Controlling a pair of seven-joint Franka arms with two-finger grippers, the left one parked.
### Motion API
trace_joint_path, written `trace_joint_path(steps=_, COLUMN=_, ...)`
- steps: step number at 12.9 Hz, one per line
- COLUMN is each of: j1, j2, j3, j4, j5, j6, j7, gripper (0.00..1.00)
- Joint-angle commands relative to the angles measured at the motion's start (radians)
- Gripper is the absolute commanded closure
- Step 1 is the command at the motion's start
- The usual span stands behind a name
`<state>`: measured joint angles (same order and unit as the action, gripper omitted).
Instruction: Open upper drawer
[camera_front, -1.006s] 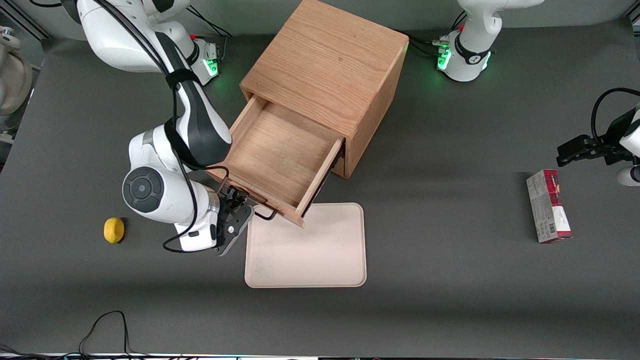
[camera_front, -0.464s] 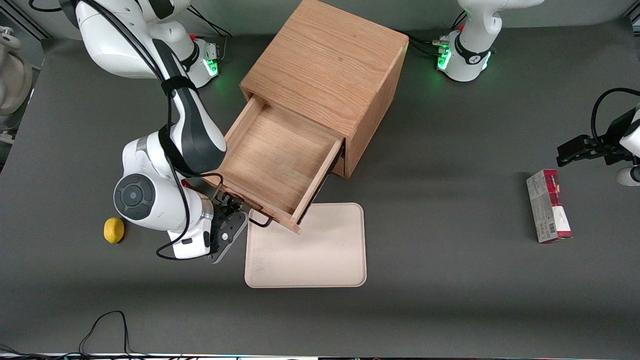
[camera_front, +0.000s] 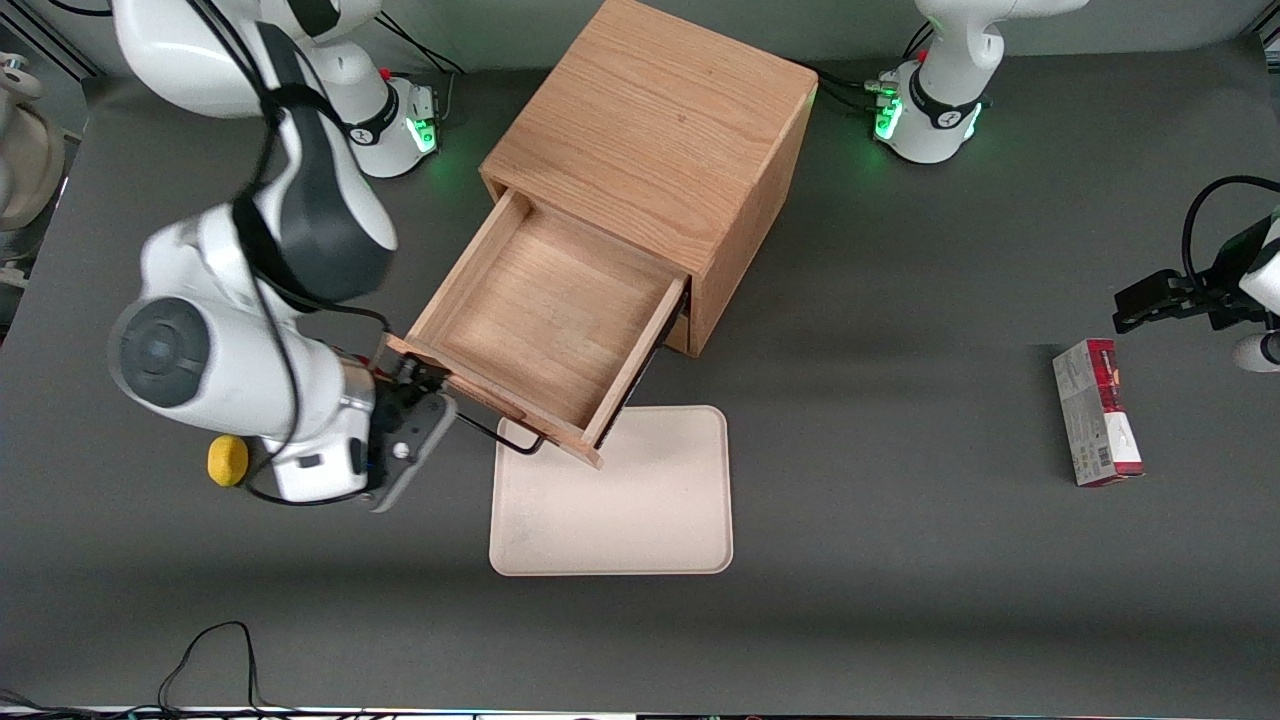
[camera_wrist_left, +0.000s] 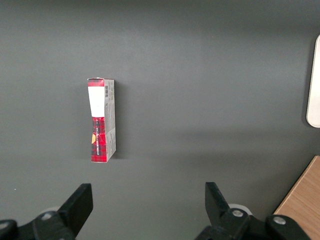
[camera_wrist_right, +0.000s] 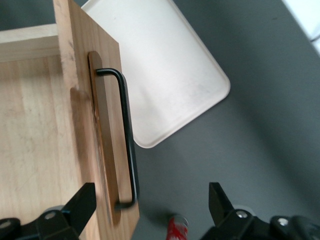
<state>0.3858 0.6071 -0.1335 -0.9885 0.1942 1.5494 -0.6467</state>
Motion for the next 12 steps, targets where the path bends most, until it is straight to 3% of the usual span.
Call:
trace_joint_path(steps=1, j1=-0.031, j2=-0.084, j3=-0.014, j4=0.005, j5=-0.010, j6=-0.035, j7=0.001, gripper=0.00)
trace_joint_path(steps=7, j1=-0.041, j2=-0.217, j3=-0.161, j4=-0.039, j5=-0.009, j6=-0.169, j7=0.338, gripper=0.00)
trace_joint_path(steps=9, j1=-0.102, j2=-0.327, j3=-0.147, j4=-0.183, j5=-0.010, j6=-0.155, j7=0.462, gripper=0.00)
trace_joint_path(steps=12, j1=-0.212, j2=-0.479, j3=-0.100, j4=-0.411, j5=-0.012, j6=-0.025, j7=0.483, gripper=0.00)
